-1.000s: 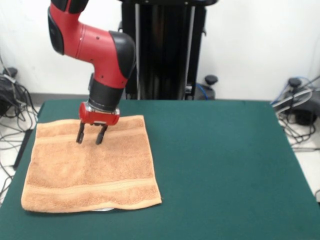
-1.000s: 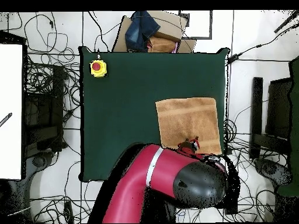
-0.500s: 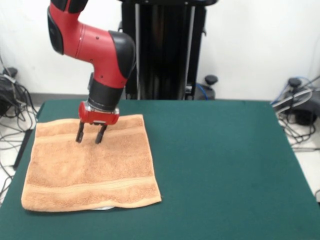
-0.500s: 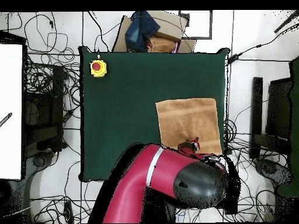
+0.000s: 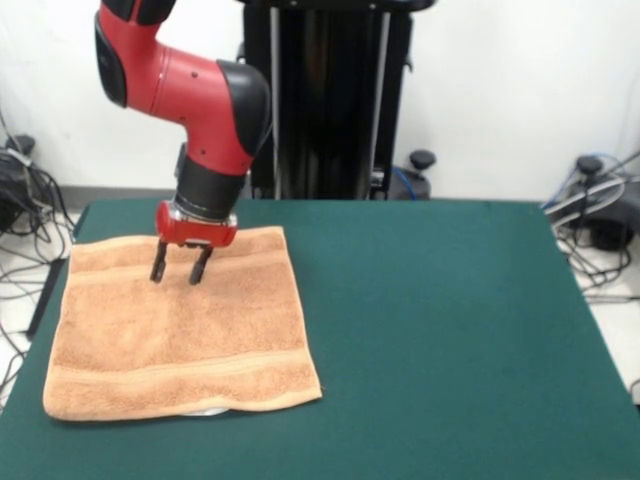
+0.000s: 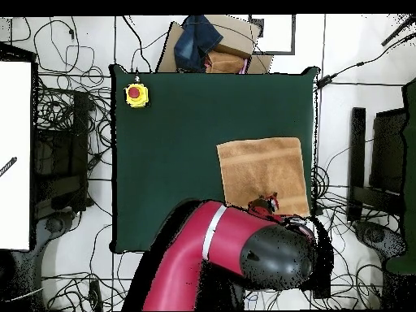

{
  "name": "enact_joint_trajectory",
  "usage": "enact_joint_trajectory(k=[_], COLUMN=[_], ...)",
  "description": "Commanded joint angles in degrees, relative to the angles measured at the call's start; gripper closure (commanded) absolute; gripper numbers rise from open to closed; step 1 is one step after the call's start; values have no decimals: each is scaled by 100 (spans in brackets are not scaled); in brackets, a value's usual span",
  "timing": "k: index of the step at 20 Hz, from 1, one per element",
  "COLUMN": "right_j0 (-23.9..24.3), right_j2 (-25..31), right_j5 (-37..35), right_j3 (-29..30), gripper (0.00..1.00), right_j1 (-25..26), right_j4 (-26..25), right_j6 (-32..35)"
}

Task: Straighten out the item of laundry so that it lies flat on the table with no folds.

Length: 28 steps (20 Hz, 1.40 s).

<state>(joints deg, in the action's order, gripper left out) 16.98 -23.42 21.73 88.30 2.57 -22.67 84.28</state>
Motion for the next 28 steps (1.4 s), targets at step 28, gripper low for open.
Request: enact_joint_trajectory(k=[28], right_j0=[108], right_j2=[741], right_j5=[-587], right_j3=[242], gripper=[0], right_j1=[456], right_j4=[-67], right_j6=[927])
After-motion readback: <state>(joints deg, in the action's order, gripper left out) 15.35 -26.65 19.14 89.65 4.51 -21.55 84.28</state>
